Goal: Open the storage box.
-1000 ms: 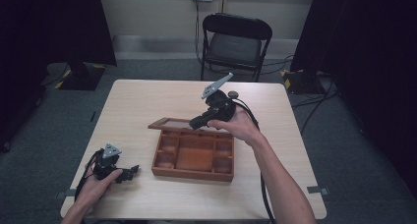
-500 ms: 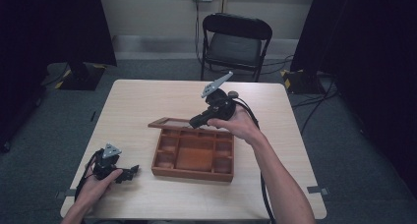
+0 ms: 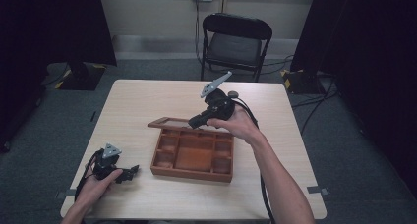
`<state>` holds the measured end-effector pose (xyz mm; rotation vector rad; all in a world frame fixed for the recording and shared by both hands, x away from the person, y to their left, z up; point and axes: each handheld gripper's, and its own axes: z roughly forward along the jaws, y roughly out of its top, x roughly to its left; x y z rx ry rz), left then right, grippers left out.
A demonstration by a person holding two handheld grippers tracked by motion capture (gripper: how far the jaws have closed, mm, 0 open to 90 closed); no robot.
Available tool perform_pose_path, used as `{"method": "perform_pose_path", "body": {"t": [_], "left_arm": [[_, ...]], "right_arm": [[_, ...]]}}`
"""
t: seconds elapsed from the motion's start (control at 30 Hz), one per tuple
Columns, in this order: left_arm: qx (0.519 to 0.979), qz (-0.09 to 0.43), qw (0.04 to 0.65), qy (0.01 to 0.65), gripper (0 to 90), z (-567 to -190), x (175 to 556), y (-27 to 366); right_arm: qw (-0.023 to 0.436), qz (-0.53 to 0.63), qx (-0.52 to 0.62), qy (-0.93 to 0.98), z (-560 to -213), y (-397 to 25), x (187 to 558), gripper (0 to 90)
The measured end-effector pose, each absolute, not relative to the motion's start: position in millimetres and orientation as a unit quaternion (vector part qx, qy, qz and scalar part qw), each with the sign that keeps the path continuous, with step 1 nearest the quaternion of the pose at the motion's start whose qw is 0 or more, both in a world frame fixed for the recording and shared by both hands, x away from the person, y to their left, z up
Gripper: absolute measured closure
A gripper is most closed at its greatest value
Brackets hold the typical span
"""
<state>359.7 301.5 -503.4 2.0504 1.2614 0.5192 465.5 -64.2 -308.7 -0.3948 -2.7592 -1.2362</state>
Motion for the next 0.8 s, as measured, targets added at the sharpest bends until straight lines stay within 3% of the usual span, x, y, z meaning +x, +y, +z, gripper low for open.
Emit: {"method": "perform_pose_path", "body": {"t": [0.8], "left_arm": [[0.785, 0.199, 0.333, 0.483, 0.0, -503.5, 359.7, 301.5]], "right_arm": [[0.050, -0.406, -0.127, -0.904, -310.0, -63.6, 465.4, 84.2]]}}
